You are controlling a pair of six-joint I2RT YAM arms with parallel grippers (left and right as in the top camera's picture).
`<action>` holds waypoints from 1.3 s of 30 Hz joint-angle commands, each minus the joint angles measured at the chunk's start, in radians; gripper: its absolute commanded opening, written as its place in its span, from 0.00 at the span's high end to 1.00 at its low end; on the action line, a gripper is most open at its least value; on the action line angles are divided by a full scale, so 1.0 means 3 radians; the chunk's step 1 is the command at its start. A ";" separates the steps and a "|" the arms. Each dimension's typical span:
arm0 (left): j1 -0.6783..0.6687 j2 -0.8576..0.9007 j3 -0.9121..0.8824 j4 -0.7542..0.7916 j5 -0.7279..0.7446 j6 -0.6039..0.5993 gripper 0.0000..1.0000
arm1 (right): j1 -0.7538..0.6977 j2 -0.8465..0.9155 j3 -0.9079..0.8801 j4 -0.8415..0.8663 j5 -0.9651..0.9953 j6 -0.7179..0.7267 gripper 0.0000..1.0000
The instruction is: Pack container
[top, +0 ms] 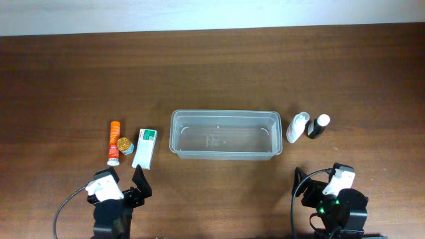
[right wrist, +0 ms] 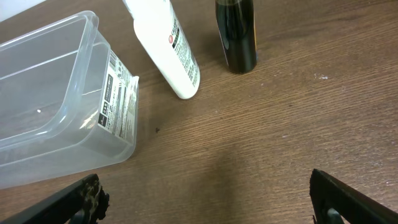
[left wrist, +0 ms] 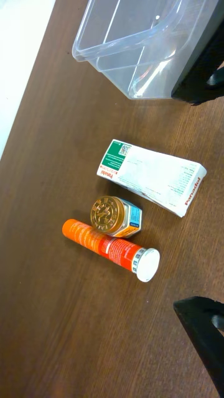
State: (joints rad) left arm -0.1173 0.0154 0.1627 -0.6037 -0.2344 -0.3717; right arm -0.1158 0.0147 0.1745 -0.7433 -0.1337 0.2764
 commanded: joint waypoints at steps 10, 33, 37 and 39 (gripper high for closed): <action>0.0008 -0.0032 -0.0014 0.0005 0.0036 -0.0017 0.00 | 0.0024 -0.0038 -0.0027 -0.0004 -0.0031 -0.0034 0.02; 0.0008 -0.0032 -0.0014 0.0005 0.0034 -0.0018 0.01 | 0.0024 -0.0038 -0.0027 -0.0004 -0.0031 -0.0034 0.02; 0.0008 -0.0032 -0.0014 0.0006 0.0036 -0.0017 0.00 | 0.0023 -0.0038 -0.0027 0.0025 -0.0029 -0.0034 0.02; 0.0008 -0.0032 -0.0014 0.0006 0.0036 -0.0017 0.00 | 0.0023 -0.0037 -0.0027 0.0098 -0.0032 -0.0033 0.02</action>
State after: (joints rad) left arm -0.1173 0.0154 0.1627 -0.6041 -0.2340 -0.3714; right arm -0.1158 0.0147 0.1745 -0.7319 -0.1337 0.2764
